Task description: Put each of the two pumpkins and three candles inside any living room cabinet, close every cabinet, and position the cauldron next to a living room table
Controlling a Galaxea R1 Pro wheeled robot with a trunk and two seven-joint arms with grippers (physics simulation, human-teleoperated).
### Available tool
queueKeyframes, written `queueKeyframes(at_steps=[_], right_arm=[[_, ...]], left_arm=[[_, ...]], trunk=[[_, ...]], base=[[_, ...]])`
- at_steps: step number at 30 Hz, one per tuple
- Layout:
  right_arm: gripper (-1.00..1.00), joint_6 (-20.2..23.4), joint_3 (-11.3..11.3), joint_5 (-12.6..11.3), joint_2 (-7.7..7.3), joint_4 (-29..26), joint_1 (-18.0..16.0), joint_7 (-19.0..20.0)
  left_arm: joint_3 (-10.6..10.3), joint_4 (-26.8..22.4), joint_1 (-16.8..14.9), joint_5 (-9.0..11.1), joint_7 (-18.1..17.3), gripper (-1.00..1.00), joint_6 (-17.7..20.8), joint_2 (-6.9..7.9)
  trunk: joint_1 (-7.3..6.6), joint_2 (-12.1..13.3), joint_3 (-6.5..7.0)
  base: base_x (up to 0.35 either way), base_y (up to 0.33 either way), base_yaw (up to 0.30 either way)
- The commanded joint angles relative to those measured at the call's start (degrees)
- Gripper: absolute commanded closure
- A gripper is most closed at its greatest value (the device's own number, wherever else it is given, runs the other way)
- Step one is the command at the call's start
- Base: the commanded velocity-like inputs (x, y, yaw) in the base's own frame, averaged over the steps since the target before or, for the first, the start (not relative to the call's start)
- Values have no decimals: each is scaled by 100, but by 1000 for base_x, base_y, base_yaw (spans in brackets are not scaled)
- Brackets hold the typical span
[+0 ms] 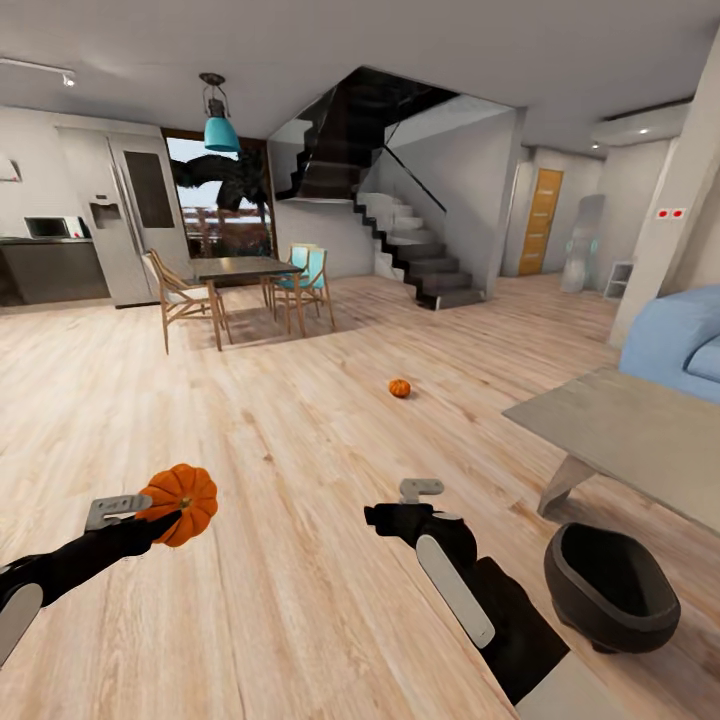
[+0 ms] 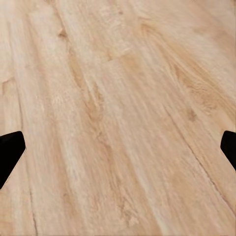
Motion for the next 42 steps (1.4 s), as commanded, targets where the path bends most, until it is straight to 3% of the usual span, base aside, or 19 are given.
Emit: queueKeyframes(at_steps=[1,8,24,42], right_arm=[[-100,12,14,-57,-1,28,-5,-59],[-100,2,181,-39,-1,185,-5,-57],[-100,3,190,-40,25,182,-5,-57],[-100,1,190,-40,25,181,-5,-57]], left_arm=[[9,-2,-5,42,-17,100,37,-1],[9,-2,-5,42,-11,100,36,-3],[9,-2,-5,42,-11,100,36,1],[10,5,-5,42,-11,100,36,1]], trunk=[[1,-3,-6],[1,-3,-6],[1,-3,-6],[1,-3,-6]], base=[[280,194,7],[281,194,1],[297,166,0],[330,13,0]])
